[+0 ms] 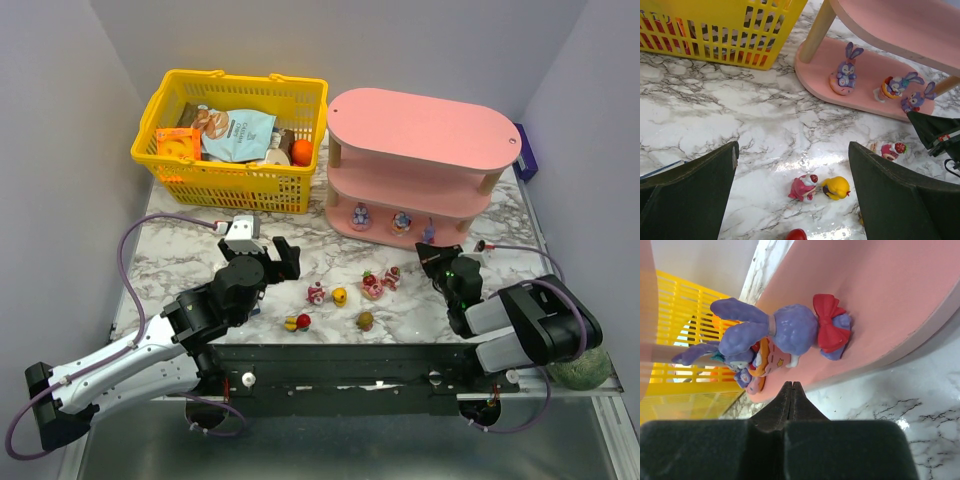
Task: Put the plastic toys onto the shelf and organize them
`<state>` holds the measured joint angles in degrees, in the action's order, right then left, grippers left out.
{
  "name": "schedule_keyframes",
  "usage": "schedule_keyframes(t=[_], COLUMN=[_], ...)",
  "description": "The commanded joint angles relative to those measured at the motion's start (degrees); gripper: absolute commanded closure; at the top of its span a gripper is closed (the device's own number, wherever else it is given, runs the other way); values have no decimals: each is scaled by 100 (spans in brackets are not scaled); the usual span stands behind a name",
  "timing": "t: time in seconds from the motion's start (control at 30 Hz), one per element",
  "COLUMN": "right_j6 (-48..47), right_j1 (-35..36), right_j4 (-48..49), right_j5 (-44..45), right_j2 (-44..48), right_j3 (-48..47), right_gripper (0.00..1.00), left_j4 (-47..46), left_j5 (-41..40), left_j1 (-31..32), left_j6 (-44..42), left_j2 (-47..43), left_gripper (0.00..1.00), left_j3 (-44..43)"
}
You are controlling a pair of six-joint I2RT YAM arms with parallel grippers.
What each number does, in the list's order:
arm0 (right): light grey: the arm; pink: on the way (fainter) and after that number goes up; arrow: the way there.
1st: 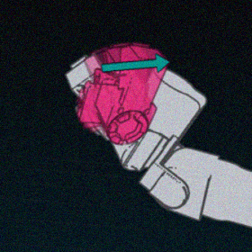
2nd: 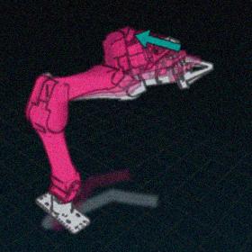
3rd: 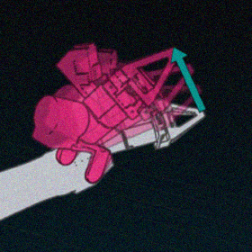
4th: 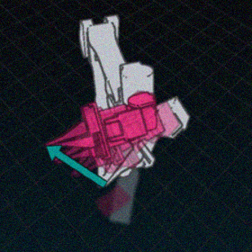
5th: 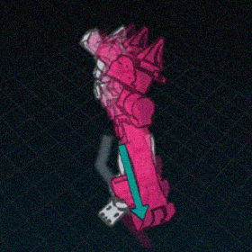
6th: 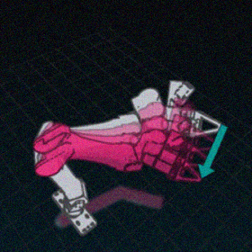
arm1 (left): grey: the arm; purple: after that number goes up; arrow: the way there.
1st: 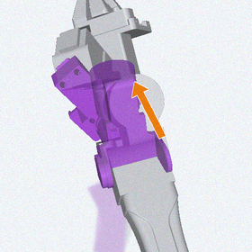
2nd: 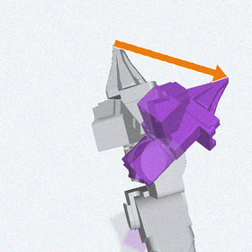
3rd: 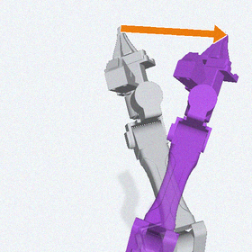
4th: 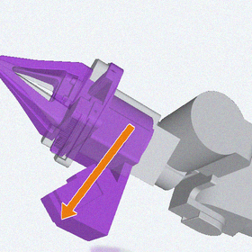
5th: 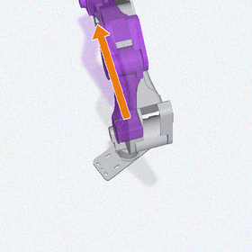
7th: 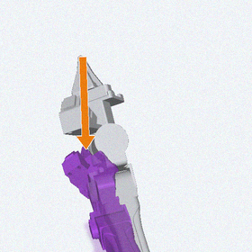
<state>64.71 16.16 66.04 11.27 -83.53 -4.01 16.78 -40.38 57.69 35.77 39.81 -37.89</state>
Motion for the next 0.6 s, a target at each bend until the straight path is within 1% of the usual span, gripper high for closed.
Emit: schedule_keyframes(t=[0.0, 0.23, 0.47, 0.57], right_j6=[-28, -46, 147, 288], right_j1=[-43, -131, -148, -140], right_j4=[-100, -872, -1014, -944], right_j5=[376, 447, 473, 718], right_j2=[161, 276, 100, 108], right_j3=[-126, -398, -408, -276], right_gripper=[99, 99, 99, 99], left_j4=[-87, -95, -87, -87], left_j5=[13, 4, 4, 4], left_j1=[-39, -47, -56, -56], left_j6=[-70, -70, -61, -61], left_j2=[26, 53, 53, 53], left_gripper=[1, 1, 1, 1], left_j3=[27, 45, 45, 36])
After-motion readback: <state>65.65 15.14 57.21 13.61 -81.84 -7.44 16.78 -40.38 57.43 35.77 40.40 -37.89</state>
